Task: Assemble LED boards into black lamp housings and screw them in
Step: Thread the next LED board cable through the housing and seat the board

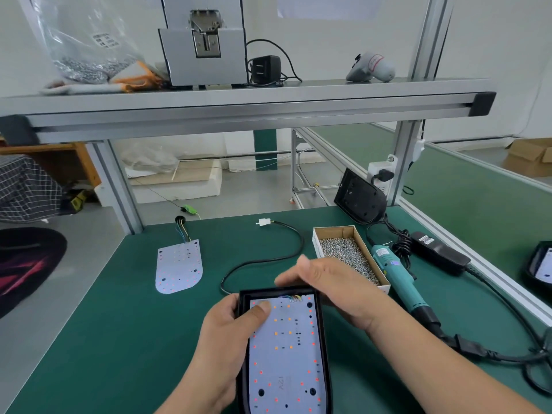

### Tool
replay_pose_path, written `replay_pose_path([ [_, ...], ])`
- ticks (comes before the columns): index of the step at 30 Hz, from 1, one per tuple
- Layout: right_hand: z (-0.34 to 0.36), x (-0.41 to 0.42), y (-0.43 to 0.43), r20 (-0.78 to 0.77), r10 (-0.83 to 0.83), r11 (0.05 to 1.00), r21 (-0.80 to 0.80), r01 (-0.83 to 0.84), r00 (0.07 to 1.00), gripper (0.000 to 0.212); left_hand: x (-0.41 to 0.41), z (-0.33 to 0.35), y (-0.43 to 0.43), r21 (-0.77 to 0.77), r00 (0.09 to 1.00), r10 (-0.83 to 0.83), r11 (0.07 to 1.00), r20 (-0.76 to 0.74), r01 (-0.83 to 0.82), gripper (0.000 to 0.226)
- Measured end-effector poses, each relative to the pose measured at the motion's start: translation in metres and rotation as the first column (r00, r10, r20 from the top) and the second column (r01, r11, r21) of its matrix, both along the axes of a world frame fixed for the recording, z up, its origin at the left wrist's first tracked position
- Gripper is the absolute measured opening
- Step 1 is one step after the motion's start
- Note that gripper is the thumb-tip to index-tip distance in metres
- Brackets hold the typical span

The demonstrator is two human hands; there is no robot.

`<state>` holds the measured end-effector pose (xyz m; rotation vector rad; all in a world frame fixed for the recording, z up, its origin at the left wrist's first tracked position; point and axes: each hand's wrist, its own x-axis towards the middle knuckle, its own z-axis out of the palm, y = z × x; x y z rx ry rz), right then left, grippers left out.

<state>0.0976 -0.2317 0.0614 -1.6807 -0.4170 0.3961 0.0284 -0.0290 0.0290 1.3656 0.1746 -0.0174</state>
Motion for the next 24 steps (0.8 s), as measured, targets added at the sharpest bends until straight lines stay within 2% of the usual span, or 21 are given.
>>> replay_pose_path([
  [2, 0.006, 0.012, -0.002, 0.127, -0.066, 0.997, -0.04, 0.071, 0.99, 0.058, -0.001, 0.0, -0.001, 0.022, 1.0, -0.018, 1.0, 0.014, 0.018, 0.009],
  [4, 0.007, 0.035, 0.002, 0.437, -0.097, 0.937, -0.263, 0.23, 0.894, 0.039, -0.002, 0.002, -0.001, 0.063, 0.999, -0.031, 0.998, 0.032, 0.029, 0.014],
  [5, 0.006, 0.047, 0.005, 0.576, -0.003, 0.844, -0.437, 0.311, 0.817, 0.029, -0.002, 0.002, 0.0, 0.08, 0.999, -0.034, 0.996, 0.031, 0.031, 0.018],
  [6, 0.004, 0.057, 0.01, 0.648, 0.154, 0.7, -0.604, 0.38, 0.746, 0.021, -0.002, 0.001, 0.0, 0.09, 0.999, -0.035, 0.995, 0.025, 0.032, 0.02],
  [8, -0.006, 0.073, 0.019, 0.617, 0.426, 0.395, -0.785, 0.477, 0.662, 0.018, -0.001, 0.001, 0.001, 0.083, 1.0, -0.028, 0.996, 0.01, 0.027, 0.014],
  [9, -0.011, 0.076, 0.023, 0.568, 0.498, 0.277, -0.82, 0.5, 0.656, 0.027, 0.0, 0.001, 0.001, 0.072, 1.0, -0.023, 0.997, 0.005, 0.023, 0.013],
  [10, -0.015, 0.078, 0.025, 0.512, 0.541, 0.186, -0.846, 0.499, 0.667, 0.036, 0.0, 0.001, 0.002, 0.064, 1.0, -0.014, 0.998, 0.0, 0.014, 0.012],
  [12, -0.02, 0.079, 0.027, 0.45, 0.59, 0.105, -0.866, 0.489, 0.671, 0.038, 0.001, 0.002, 0.005, 0.065, 1.0, 0.01, 0.998, -0.021, -0.009, 0.012],
  [13, -0.021, 0.079, 0.028, 0.451, 0.598, 0.114, -0.866, 0.486, 0.663, 0.032, 0.001, 0.003, 0.006, 0.071, 0.999, 0.022, 0.997, -0.033, -0.02, 0.013],
  [16, -0.013, 0.079, 0.032, 0.478, 0.555, 0.26, -0.877, 0.404, 0.682, 0.014, 0.005, 0.002, 0.01, 0.086, 0.995, 0.053, 0.995, -0.081, -0.046, 0.017],
  [18, -0.008, 0.074, 0.037, 0.429, 0.557, 0.334, -0.899, 0.281, 0.711, 0.01, 0.007, 0.002, 0.011, 0.079, 0.993, 0.064, 0.995, -0.097, -0.056, 0.015],
  [20, -0.009, 0.065, 0.038, 0.39, 0.601, 0.359, -0.912, 0.2, 0.698, 0.008, 0.009, 0.002, 0.01, 0.067, 0.992, 0.084, 0.995, -0.095, -0.077, 0.013],
  [24, -0.014, 0.048, 0.02, 0.429, 0.353, 0.628, -0.768, 0.129, 0.832, 0.02, 0.011, -0.001, 0.007, 0.046, 0.986, 0.139, 0.99, -0.094, -0.135, 0.023],
])
